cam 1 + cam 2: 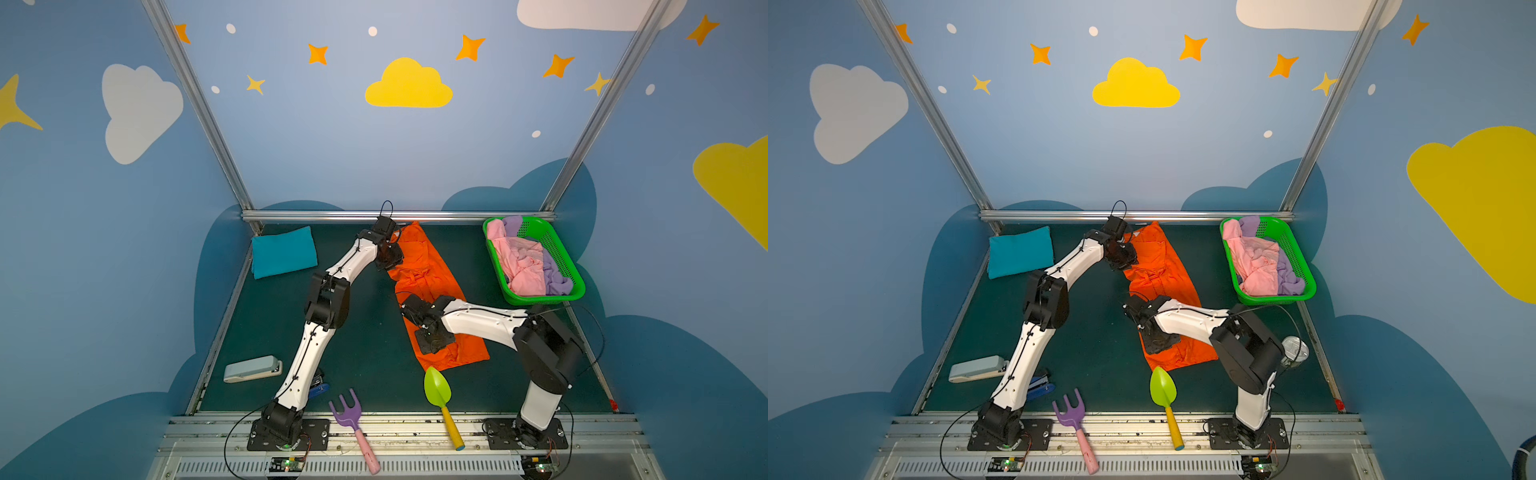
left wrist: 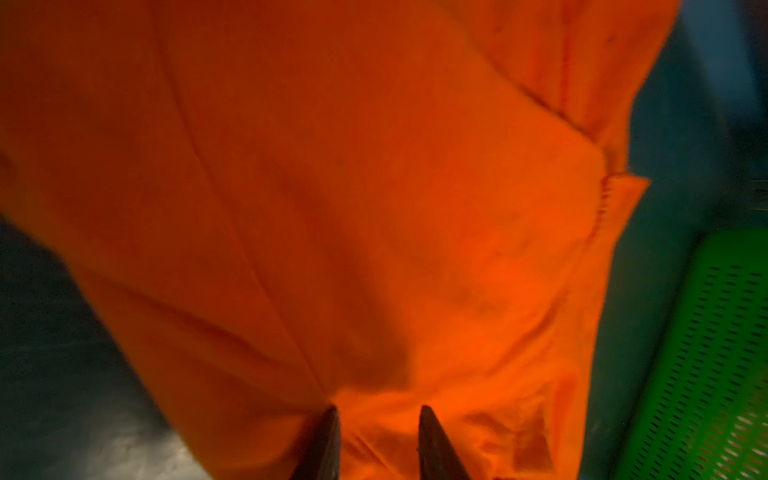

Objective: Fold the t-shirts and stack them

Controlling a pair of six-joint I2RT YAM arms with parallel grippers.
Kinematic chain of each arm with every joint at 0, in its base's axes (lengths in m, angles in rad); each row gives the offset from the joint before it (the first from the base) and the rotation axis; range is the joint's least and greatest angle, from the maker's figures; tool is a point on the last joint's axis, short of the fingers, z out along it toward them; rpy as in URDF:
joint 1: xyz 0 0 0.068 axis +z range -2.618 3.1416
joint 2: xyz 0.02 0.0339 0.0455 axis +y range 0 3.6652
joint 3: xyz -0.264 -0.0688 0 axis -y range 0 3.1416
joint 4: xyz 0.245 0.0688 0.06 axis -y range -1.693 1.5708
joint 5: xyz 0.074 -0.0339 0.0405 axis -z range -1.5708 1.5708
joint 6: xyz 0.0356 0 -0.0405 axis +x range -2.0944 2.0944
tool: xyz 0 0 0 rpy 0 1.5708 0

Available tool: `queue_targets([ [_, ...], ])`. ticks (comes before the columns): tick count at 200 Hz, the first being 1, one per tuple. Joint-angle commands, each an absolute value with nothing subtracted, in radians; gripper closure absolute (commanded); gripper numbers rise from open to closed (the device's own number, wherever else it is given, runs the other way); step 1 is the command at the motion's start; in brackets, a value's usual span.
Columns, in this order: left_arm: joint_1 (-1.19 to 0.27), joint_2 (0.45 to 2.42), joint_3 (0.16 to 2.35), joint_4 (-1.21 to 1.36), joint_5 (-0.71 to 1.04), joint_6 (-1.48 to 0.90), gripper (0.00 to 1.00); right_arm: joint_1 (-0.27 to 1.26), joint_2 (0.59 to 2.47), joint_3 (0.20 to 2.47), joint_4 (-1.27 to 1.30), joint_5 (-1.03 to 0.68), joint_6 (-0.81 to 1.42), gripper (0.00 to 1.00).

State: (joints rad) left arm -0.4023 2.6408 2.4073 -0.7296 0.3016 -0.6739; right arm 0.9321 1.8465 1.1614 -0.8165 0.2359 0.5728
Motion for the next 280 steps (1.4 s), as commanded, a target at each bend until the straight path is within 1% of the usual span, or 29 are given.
queue_targets([
  [1, -0.388, 2.687, 2.429, -0.76, 0.239, -0.684, 0.7, 0.973, 1.922, 1.217, -0.864, 0.218, 0.599, 1.0],
  [24, -0.357, 2.728, 2.454, -0.744, 0.229, -0.695, 0.71, 1.035, 2.01, 1.319, -0.891, 0.205, 0.537, 1.0],
  [61, -0.291, 2.812, 2.582, -0.763, 0.25, -0.707, 0.71, 1.149, 2.095, 1.481, -0.86, 0.107, 0.39, 1.0],
  [100, -0.225, 2.806, 2.617, -0.755, 0.249, -0.696, 0.7, 1.215, 2.161, 1.573, -0.8, -0.05, 0.353, 1.0],
  [121, -0.205, 2.791, 2.617, -0.752, 0.25, -0.688, 0.7, 1.232, 2.19, 1.6, -0.816, -0.061, 0.344, 1.0],
  [158, -0.213, 2.727, 2.623, -0.771, 0.318, -0.684, 0.7, 1.226, 2.134, 1.591, -0.8, -0.073, 0.335, 1.0],
  [188, -0.268, 2.572, 2.582, -0.818, 0.282, -0.645, 0.67, 1.218, 1.987, 1.534, -0.77, -0.066, 0.366, 1.0],
  [209, -0.301, 2.415, 2.485, -0.841, 0.218, -0.64, 0.63, 1.206, 1.851, 1.443, -0.737, -0.031, 0.415, 1.0],
  [211, -0.304, 2.398, 2.473, -0.841, 0.191, -0.641, 0.63, 1.204, 1.834, 1.434, -0.738, -0.025, 0.421, 1.0],
  [231, -0.329, 2.23, 2.302, -0.837, 0.1, -0.649, 0.62, 1.177, 1.719, 1.337, -0.753, 0.036, 0.483, 0.98],
  [243, -0.341, 2.106, 2.161, -0.805, 0.061, -0.657, 0.62, 1.145, 1.667, 1.28, -0.786, 0.068, 0.526, 0.97],
  [262, -0.357, 1.902, 1.847, -0.715, 0.031, -0.685, 0.62, 1.068, 1.594, 1.179, -0.825, 0.07, 0.588, 0.93],
  [280, -0.376, 1.729, 1.569, -0.626, 0.034, -0.708, 0.67, 0.979, 1.537, 1.081, -0.827, 0.024, 0.619, 0.88],
])
